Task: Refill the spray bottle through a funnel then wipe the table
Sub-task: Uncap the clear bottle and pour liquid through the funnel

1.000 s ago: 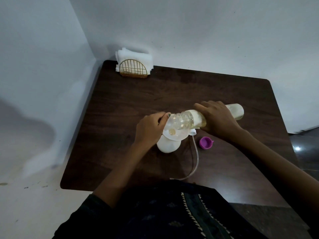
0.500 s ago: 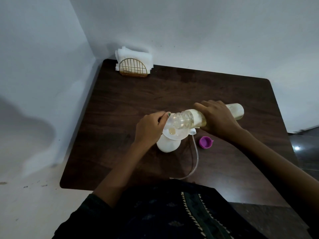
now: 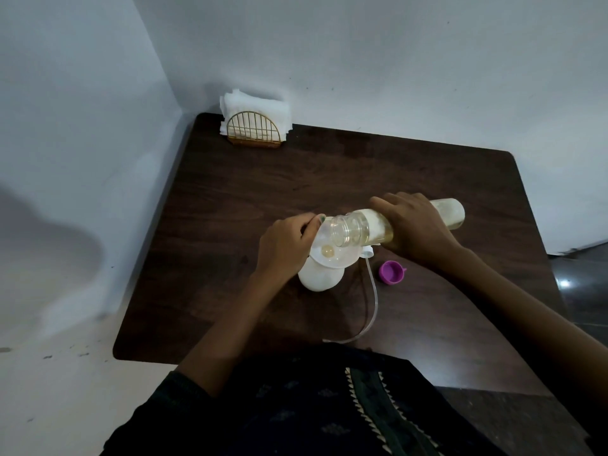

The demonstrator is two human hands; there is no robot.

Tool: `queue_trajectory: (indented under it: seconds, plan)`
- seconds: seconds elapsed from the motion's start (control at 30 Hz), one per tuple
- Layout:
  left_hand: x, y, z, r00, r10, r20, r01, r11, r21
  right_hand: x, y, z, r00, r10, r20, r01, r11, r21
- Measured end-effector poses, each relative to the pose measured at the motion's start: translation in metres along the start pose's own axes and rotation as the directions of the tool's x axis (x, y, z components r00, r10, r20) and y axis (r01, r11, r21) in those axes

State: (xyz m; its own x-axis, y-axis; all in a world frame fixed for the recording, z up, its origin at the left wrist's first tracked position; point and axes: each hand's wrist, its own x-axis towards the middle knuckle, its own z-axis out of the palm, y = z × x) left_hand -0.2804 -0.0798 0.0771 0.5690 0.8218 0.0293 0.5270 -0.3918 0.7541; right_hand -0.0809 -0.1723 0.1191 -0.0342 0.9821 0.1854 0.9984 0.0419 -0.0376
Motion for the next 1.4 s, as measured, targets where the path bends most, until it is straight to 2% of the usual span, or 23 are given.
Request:
queue_trajectory:
  seconds: [1.4]
  plan:
    - [0.0022,-0.0034,0.0017,1.0,0.01,0.011,-0.01,1.0,-0.009,0.0019,-0.001,-0.0011,1.0,0.001,0.008,0.0,1.0,-0.006]
